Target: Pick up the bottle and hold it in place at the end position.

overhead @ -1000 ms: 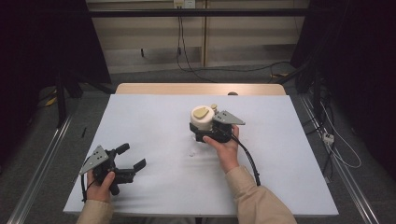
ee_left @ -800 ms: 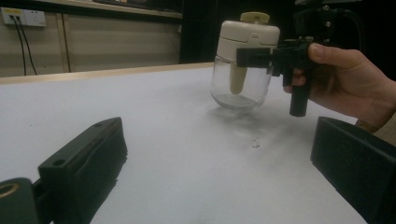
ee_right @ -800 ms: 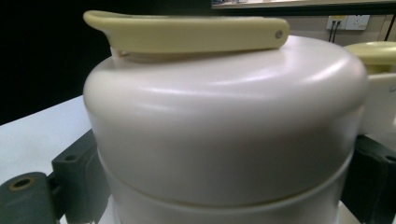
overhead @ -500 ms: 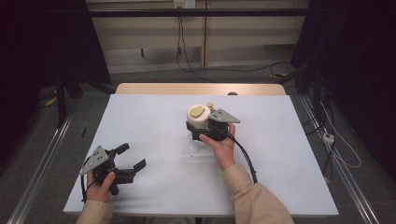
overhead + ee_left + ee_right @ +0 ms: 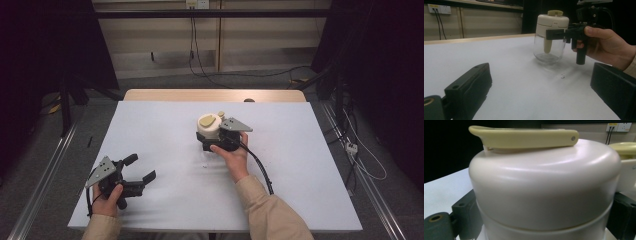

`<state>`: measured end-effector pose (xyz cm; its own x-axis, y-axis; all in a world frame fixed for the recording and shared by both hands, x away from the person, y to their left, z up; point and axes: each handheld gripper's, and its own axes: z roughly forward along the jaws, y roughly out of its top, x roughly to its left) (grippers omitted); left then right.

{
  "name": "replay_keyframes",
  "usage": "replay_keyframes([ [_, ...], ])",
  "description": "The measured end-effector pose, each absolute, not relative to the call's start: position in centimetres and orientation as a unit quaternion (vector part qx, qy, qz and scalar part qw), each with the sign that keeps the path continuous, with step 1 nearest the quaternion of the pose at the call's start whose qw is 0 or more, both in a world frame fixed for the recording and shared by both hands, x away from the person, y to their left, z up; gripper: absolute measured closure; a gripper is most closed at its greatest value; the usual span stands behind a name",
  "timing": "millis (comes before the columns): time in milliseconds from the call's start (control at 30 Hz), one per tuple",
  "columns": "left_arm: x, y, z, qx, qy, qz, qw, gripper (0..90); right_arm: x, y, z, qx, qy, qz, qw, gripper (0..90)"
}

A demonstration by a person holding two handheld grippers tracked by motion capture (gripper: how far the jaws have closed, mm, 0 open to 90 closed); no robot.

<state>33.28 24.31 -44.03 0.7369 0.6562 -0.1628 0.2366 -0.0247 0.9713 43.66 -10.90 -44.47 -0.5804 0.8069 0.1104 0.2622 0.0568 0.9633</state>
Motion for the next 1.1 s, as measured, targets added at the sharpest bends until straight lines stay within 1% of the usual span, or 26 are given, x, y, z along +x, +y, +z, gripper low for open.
replay_keyframes([
  [1100, 33.1, 23.9, -43.8, 0.699, 0.312, 0.174, 0.619, 3.0, 43.1, -11.7, -45.5, 0.405, 0.681, 0.561, 0.239, 7.4],
])
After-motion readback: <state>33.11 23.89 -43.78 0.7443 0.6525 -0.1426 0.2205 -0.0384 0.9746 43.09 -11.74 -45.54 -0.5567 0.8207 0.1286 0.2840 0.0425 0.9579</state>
